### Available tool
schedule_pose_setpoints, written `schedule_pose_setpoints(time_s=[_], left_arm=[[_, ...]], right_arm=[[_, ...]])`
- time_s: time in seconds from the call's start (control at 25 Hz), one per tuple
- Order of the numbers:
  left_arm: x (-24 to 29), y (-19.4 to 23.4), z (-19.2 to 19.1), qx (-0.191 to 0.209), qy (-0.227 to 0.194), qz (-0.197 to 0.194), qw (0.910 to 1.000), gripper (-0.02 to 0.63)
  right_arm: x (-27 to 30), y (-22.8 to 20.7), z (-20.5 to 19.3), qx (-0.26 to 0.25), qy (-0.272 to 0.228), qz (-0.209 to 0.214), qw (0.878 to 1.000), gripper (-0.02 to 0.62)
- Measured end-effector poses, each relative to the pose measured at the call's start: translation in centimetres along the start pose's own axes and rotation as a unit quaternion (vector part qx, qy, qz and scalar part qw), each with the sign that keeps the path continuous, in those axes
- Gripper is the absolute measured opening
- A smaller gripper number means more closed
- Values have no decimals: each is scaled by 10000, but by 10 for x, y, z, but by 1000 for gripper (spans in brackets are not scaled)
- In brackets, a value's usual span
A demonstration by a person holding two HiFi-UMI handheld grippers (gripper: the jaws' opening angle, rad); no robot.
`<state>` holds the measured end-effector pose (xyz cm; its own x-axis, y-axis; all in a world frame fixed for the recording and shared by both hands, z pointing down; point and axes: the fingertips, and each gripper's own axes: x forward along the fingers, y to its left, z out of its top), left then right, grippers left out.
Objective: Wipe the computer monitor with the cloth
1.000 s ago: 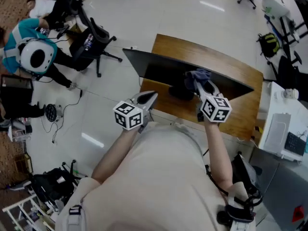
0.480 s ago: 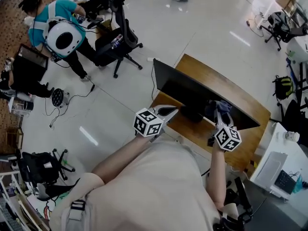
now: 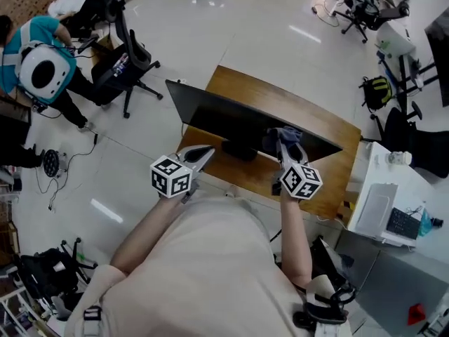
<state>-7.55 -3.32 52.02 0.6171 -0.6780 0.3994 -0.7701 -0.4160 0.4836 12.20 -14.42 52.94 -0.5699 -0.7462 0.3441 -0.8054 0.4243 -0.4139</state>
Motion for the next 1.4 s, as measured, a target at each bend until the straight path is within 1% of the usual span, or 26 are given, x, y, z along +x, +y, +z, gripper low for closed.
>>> schedule_pose_setpoints(time_s=[0.12,0.72,0.92,1.16,1.4], left_arm=[[-6,2,2,8,12,48,10000,-2],[11,-14,-8,-27,48,15,10000,-2],[21,-21,-14,-46,138,-30,9999,-2],[27,-31,-5,-41,-61,-210,9998,-2],[34,-36,-4,-7,-47,-248,9997,-2]], right_arm=[[1,1,0,41,-17,-19,10000,123],[-23,-38,4,108,-127,-264,9995,123],[-31,-50,3,173,-171,-344,9991,122],[-36,-59,7,178,-222,-389,9988,123],[-44,-69,8,189,-262,-482,9983,123]])
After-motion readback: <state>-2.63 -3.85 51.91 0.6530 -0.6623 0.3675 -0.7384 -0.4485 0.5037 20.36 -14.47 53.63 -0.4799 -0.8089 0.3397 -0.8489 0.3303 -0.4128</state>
